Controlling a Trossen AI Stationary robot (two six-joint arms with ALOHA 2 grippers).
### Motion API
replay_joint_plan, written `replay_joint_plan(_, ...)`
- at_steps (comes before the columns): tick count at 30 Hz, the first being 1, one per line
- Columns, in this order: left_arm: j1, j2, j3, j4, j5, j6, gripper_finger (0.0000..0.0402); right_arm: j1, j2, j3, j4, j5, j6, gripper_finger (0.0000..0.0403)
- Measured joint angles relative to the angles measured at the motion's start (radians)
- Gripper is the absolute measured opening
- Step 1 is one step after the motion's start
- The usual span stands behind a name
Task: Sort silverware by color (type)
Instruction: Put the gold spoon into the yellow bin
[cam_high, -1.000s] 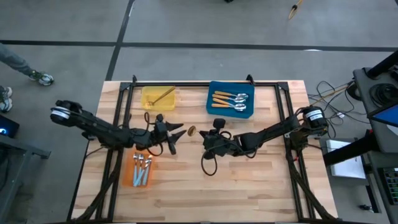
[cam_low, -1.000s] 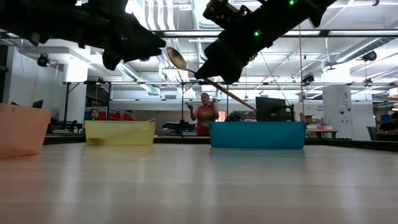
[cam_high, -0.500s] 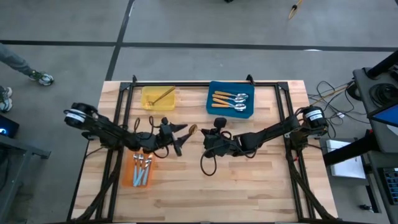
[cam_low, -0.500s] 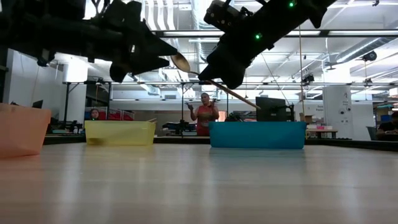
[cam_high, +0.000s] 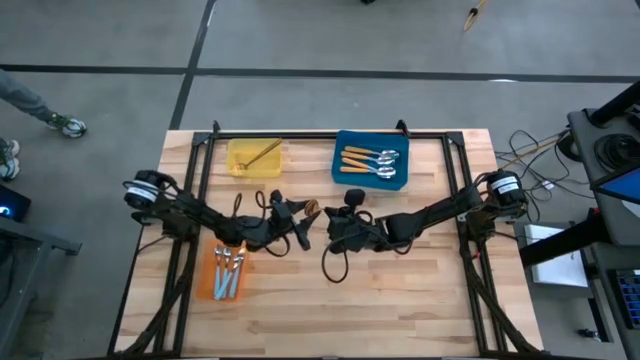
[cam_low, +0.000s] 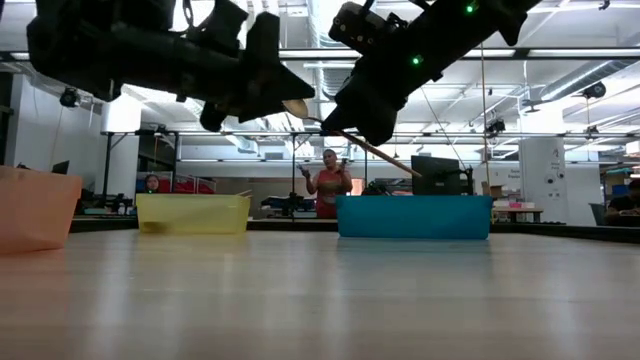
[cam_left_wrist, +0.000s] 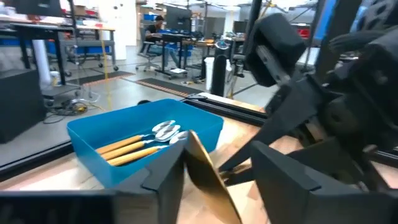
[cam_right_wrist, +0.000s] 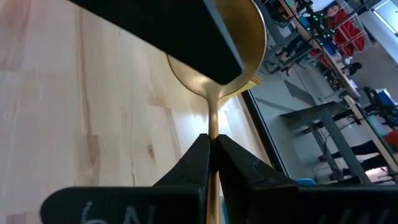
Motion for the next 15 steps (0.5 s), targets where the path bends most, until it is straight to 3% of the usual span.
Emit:
replay_joint_plan(8,0.000,0.006,-0.007,-0.002,-0.033,-0.039,0.0022,0.000,0.001,0.000,-0.030,0.010,0.010,0.0013)
replay_joint_plan(15,0.000,0.003,-0.010,-0.008,-0.046,-0.076,0.0007,0.000,0.001,0.000,-0.033,-0.013,0.041,0.0017)
